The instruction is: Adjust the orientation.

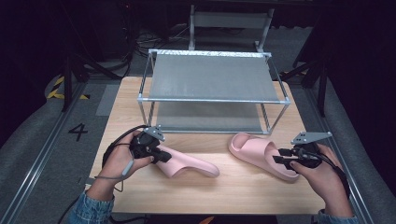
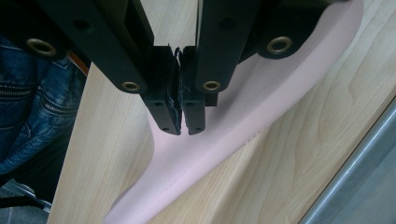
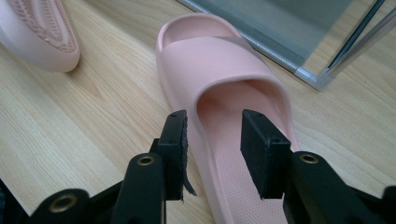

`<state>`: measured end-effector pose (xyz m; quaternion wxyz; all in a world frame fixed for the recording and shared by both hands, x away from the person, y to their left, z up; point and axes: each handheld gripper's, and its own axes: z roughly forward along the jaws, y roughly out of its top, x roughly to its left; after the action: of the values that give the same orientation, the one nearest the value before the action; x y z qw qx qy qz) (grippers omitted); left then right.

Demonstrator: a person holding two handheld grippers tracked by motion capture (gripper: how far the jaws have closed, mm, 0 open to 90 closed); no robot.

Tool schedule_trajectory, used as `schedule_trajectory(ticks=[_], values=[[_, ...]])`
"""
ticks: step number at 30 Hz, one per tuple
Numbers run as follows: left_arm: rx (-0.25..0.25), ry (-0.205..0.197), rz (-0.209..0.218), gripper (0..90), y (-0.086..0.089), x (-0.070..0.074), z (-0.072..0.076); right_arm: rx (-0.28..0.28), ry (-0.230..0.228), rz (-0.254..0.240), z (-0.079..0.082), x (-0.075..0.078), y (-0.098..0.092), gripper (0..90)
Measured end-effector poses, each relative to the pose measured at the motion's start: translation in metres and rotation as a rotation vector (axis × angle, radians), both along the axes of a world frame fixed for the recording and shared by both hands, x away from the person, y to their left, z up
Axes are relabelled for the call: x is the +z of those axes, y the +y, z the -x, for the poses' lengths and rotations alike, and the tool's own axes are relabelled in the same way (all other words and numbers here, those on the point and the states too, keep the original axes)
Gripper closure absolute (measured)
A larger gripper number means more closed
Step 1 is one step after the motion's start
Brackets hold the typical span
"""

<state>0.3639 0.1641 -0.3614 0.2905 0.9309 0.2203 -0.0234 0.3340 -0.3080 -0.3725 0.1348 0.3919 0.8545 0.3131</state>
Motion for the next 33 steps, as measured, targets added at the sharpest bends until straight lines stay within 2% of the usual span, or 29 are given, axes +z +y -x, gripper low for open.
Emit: schedule_trajectory(ticks=[2, 3, 9, 11, 17, 20, 23, 24, 25, 28, 29, 30, 31, 32, 33], values=[[-0.007, 0.006, -0.002, 86.7, -0.002, -0.001, -0.001, -0.006, 0.004, 0.000, 0.001, 0.000, -0.001, 62.6], [-0.010, 0.014, -0.018, 86.8, -0.004, -0.003, -0.002, -0.005, 0.000, 0.002, 0.002, -0.001, -0.002, 62.6], [-0.003, 0.018, -0.040, 86.1, -0.010, -0.007, -0.007, -0.014, -0.002, 0.000, 0.005, 0.000, -0.006, 62.6], [-0.002, 0.036, -0.016, 84.9, -0.011, -0.008, -0.009, -0.020, -0.002, 0.002, 0.006, 0.000, -0.008, 62.4], [0.005, 0.038, 0.009, 83.4, -0.014, -0.008, -0.014, -0.034, -0.004, 0.003, 0.010, 0.000, -0.011, 62.1], [0.047, 0.014, 0.050, 81.2, -0.016, -0.007, -0.020, -0.040, -0.009, 0.008, 0.013, -0.001, -0.014, 61.8], [0.074, 0.008, 0.075, 79.7, -0.017, -0.007, -0.023, -0.046, -0.009, 0.008, 0.015, -0.002, -0.016, 61.5], [0.087, -0.014, 0.067, 77.8, -0.018, -0.005, -0.026, -0.055, -0.005, 0.008, 0.017, -0.002, -0.018, 61.4], [0.094, -0.022, 0.090, 76.9, -0.020, -0.007, -0.027, -0.058, -0.006, 0.008, 0.018, -0.002, -0.018, 61.4], [0.115, -0.076, 0.094, 71.3, -0.025, -0.007, -0.031, -0.069, -0.007, 0.010, 0.020, -0.002, -0.021, 61.0], [0.115, -0.076, 0.094, 64.9, -0.025, -0.007, -0.031, -0.069, -0.007, 0.010, 0.020, -0.002, -0.021, 61.0], [0.127, -0.119, 0.100, 64.9, -0.027, -0.009, -0.032, -0.069, -0.009, 0.010, 0.021, -0.002, -0.022, 60.7], [0.132, -0.168, 0.089, 56.6, -0.028, -0.010, -0.034, -0.077, -0.006, 0.009, 0.022, -0.003, -0.022, 60.0], [0.136, -0.193, 0.101, 55.5, -0.028, -0.010, -0.035, -0.080, -0.011, 0.008, 0.023, -0.003, -0.023, 59.2], [0.150, -0.199, 0.123, 53.6, -0.029, -0.011, -0.036, -0.084, -0.009, 0.007, 0.024, -0.003, -0.024, 58.8]])
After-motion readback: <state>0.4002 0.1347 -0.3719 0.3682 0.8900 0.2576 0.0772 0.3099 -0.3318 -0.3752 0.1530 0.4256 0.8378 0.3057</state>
